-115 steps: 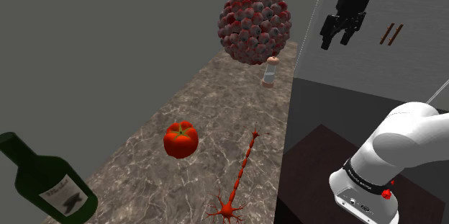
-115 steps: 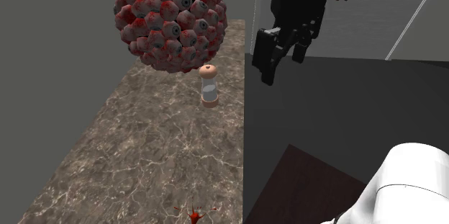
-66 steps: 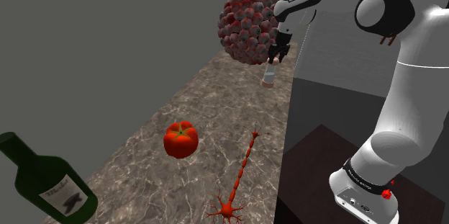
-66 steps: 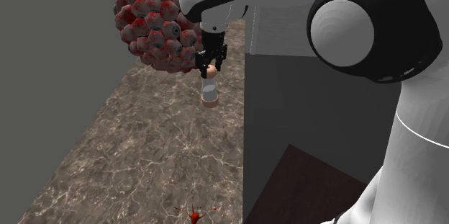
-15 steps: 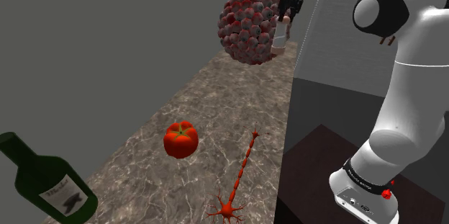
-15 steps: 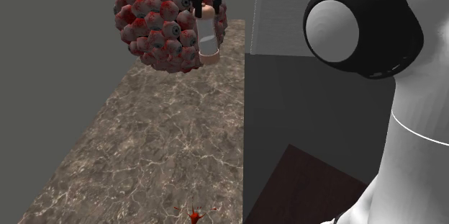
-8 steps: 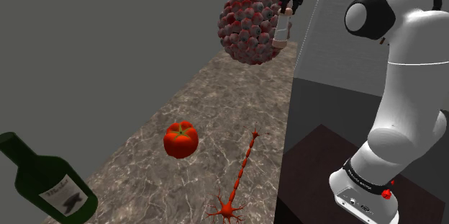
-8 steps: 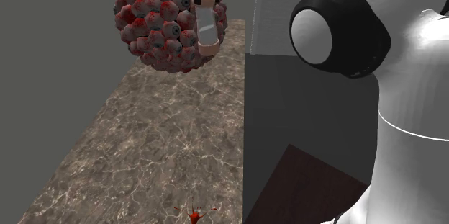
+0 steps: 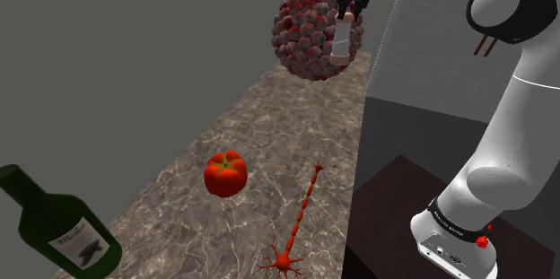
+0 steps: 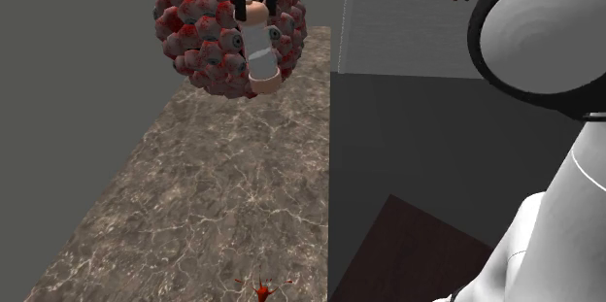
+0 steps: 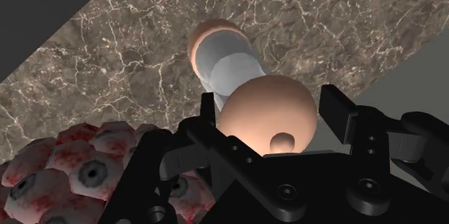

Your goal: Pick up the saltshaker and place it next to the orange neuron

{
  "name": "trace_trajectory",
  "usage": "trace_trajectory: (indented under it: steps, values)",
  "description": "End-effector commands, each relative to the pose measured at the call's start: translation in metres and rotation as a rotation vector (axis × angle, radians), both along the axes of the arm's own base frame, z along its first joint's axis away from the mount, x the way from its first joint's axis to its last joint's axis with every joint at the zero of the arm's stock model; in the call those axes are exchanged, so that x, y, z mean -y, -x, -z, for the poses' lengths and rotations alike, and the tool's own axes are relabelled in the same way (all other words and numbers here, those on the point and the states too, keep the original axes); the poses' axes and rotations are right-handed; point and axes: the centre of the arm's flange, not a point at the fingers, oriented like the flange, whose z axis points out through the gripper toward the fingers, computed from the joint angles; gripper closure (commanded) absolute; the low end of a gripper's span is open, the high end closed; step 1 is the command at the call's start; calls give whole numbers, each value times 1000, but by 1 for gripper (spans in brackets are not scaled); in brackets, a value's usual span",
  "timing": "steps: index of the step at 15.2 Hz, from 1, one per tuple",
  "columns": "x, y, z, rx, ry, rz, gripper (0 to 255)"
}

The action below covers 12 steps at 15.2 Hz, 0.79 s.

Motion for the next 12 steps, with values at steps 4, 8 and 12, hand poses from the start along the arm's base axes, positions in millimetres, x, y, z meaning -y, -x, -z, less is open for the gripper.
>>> trace_trajectory:
  steps: [4,8,12]
  values:
    - [-63,10,-1,0,0,1,255]
    - [-115,19,-1,0,0,1,255]
    - [-167,29,-1,0,0,1,255]
